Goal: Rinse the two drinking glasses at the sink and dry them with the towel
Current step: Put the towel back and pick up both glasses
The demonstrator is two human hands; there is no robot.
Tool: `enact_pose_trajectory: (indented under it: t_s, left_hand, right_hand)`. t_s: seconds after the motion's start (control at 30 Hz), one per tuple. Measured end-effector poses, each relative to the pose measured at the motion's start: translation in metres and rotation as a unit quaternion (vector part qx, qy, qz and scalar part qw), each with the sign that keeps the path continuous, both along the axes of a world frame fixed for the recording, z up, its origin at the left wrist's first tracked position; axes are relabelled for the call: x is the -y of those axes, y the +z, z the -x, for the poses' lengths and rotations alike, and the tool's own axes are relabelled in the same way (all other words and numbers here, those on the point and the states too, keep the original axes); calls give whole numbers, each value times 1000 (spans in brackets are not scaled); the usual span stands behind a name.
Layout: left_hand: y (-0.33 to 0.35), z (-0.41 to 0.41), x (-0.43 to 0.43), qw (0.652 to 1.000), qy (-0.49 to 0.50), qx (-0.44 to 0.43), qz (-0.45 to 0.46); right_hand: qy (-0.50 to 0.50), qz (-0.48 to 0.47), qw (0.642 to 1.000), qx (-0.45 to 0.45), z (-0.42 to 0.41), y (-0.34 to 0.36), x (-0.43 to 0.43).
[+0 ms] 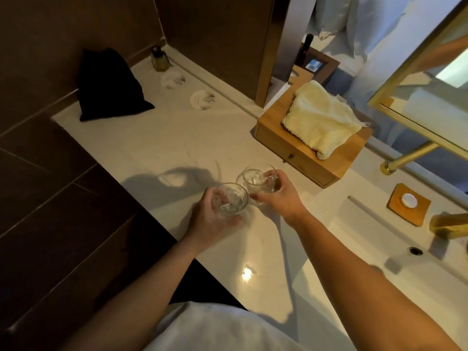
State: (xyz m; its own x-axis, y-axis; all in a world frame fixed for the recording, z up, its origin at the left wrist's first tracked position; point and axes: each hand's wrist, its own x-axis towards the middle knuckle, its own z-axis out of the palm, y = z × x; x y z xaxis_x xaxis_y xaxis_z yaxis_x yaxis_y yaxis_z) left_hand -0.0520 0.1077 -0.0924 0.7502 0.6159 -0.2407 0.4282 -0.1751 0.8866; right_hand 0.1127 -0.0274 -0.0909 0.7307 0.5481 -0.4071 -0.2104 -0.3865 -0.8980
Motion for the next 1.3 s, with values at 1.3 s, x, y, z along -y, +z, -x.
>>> enact_pose_trajectory:
  t_s: [1.3]
  left_hand:
    - [178, -6, -96, 986, -40, 2, -160]
  right_hand:
    - [53, -118, 990, -52, -33, 132, -20]
